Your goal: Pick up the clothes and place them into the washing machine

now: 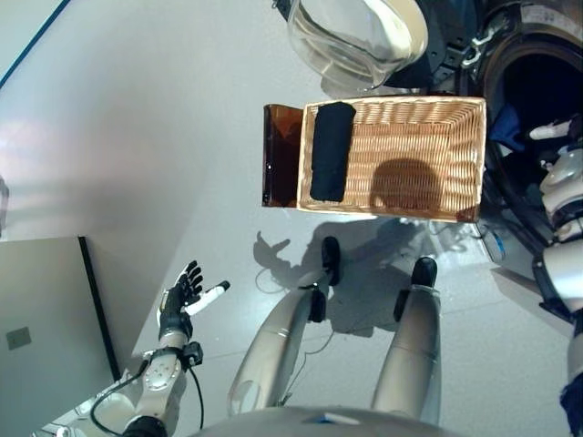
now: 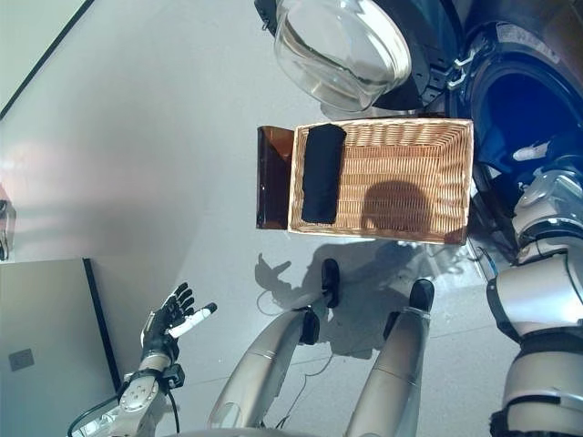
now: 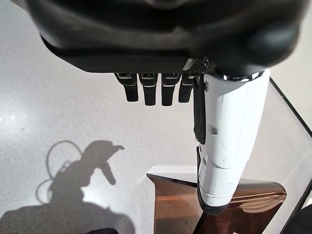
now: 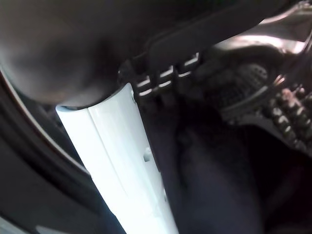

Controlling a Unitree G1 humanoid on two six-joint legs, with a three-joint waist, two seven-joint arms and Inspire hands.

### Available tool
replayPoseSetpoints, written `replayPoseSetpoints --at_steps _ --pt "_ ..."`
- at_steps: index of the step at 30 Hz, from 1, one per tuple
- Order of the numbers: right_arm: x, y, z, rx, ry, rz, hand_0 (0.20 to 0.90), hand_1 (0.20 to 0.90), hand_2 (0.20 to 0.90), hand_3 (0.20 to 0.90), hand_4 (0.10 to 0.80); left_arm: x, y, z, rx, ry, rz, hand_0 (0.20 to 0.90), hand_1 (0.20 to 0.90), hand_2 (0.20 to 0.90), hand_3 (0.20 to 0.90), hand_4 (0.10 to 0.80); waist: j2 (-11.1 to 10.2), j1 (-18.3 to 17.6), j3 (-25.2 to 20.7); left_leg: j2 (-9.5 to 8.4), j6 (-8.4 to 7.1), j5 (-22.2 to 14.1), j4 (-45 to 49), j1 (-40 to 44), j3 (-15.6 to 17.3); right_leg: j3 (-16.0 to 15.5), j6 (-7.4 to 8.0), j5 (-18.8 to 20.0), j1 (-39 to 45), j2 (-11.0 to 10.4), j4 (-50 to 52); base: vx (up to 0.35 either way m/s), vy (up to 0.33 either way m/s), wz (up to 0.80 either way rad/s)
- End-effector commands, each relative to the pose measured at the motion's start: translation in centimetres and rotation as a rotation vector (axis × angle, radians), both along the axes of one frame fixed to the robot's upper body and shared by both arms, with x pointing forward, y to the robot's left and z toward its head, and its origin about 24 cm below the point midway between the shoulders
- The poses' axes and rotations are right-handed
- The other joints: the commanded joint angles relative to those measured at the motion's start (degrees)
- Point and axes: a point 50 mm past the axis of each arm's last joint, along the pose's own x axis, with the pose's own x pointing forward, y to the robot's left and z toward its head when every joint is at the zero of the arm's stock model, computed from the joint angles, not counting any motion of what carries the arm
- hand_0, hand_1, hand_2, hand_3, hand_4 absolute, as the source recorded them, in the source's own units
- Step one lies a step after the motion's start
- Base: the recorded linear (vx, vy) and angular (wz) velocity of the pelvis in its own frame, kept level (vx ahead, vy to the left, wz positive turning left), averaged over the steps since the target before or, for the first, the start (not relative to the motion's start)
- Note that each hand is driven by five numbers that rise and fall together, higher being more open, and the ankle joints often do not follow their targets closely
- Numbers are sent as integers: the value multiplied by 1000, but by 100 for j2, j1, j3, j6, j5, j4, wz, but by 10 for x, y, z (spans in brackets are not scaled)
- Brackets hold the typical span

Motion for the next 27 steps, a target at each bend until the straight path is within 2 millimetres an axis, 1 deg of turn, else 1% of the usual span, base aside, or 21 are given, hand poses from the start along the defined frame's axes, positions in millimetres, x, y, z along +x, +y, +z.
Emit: replayPoseSetpoints --at_steps 1,2,3,4,6,8,9,10,11,12,13,14,16,17,18,19,22,23,24,25,27 --pt "-9 6 100 -256 -251 31 900 900 900 900 800 -19 50 4 98 23 149 900 900 900 900 800 -320 174 -553 94 -623 -526 178 -48 -221 -133 -438 337 145 272 -571 -11 4 -6" --pt "-5 10 96 -226 -260 62 900 900 900 900 800 -20 51 3 102 30 154 900 900 900 900 800 -349 158 -523 100 -621 -538 205 -41 -222 -139 -441 323 159 275 -555 -15 -2 -5" --pt "-1 16 94 -207 -279 95 900 900 900 900 800 -20 52 3 102 31 159 900 900 900 900 800 -351 162 -479 136 -591 -350 171 -104 -181 -172 -477 527 114 304 -628 -24 -10 -7" --pt "5 23 87 -186 -266 145 900 900 900 900 800 -20 53 2 106 37 161 900 900 900 900 800 -412 155 -484 111 -619 -542 220 -27 -218 -158 -446 336 187 291 -562 -31 -29 -7" --pt "16 37 79 -133 -275 233 900 900 900 900 800 -20 56 3 112 34 167 900 900 900 900 800 -487 142 -439 136 -619 -549 260 -40 -222 -172 -451 354 198 305 -572 23 -42 -10" --pt "26 55 62 -65 -281 346 900 900 900 900 800 -21 58 3 111 38 179 900 900 900 900 800 -586 112 -400 162 -624 -553 303 -52 -229 -207 -455 362 237 323 -588 -30 -45 -6" --pt "29 57 41 42 -301 386 900 900 900 900 800 -21 57 1 111 44 178 900 900 900 900 800 -631 103 -374 177 -620 -569 341 -45 -247 -247 -459 356 272 333 -588 -22 -67 -6" --pt "32 63 30 125 -331 423 900 900 900 900 800 -21 57 1 108 43 182 900 900 900 900 800 -666 100 -364 182 -620 -575 352 -31 -269 -277 -463 343 303 341 -585 -13 -47 -3" --pt "32 63 29 128 -331 422 900 900 900 900 800 -22 58 1 111 44 181 900 900 900 900 800 -679 105 -369 180 -620 -575 352 -27 -272 -280 -464 341 309 339 -585 -7 -31 3" --pt "33 69 17 208 -372 458 900 900 900 900 800 -22 59 2 110 41 187 900 900 900 900 800 -713 87 -352 189 -621 -582 374 -16 -275 -299 -467 333 345 346 -582 -8 -45 7" --pt "36 84 -3 300 -407 520 900 900 900 900 800 -21 62 2 119 39 203 900 900 900 900 800 -795 60 -322 202 -621 -591 405 1 -300 -356 -475 311 406 367 -587 -8 -45 5" --pt "36 84 -4 302 -407 519 900 900 900 900 800 -21 63 3 122 40 202 900 900 900 900 800 -808 66 -328 201 -622 -592 404 6 -302 -358 -475 309 412 366 -589 -5 -49 5" --pt "35 108 -33 412 -440 612 900 900 900 900 800 -23 68 1 138 54 231 900 900 900 900 800 -926 43 -294 210 -616 -602 427 57 -353 -458 -479 283 529 388 -616 -44 -37 10" --pt "34 108 -34 413 -442 611 900 900 900 900 800 -23 68 2 140 52 231 900 900 900 900 800 -917 58 -276 233 -589 -402 369 2 -325 -493 -518 475 483 401 -690 11 -43 11" --pt "32 119 -47 464 -455 647 900 900 900 900 800 -24 70 0 146 67 244 900 900 900 900 800 -986 38 -288 217 -614 -599 421 101 -373 -501 -477 274 579 394 -623 -86 -31 12" --pt "28 132 -67 547 -456 696 900 900 900 900 800 -24 69 -1 152 78 243 900 900 900 900 800 -1065 40 -259 252 -585 -400 357 96 -383 -610 -519 439 643 422 -732 32 -64 14" --pt "19 150 -97 653 -425 743 900 900 900 900 800 -27 74 -3 170 102 257 900 900 900 900 800 -1217 36 -283 274 -589 -395 316 258 -454 -722 -522 407 850 443 -815 14 -60 14" --pt "15 154 -105 675 -407 758 900 900 900 900 800 -27 74 -3 171 102 254 900 900 900 900 800 -1256 39 -295 277 -590 -387 287 310 -473 -754 -520 416 916 445 -863 32 -30 15" --pt "15 154 -105 675 -407 758 900 900 900 900 800 -27 74 -3 171 102 254 900 900 900 900 800 -1256 39 -295 277 -590 -387 286 311 -473 -754 -520 416 917 445 -864 39 -38 10" --pt "10 166 -117 730 -392 790 900 900 900 900 800 -27 76 -3 185 114 256 900 900 900 900 800 -1336 51 -313 295 -590 -375 225 400 -522 -814 -516 405 1038 451 -918 0 0 0" --pt "7 170 -126 774 -383 801 900 900 900 900 800 -28 76 -4 188 122 259 900 900 900 900 800 -1388 48 -316 303 -597 -365 207 467 -532 -862 -512 404 1123 446 -948 35 -44 1"
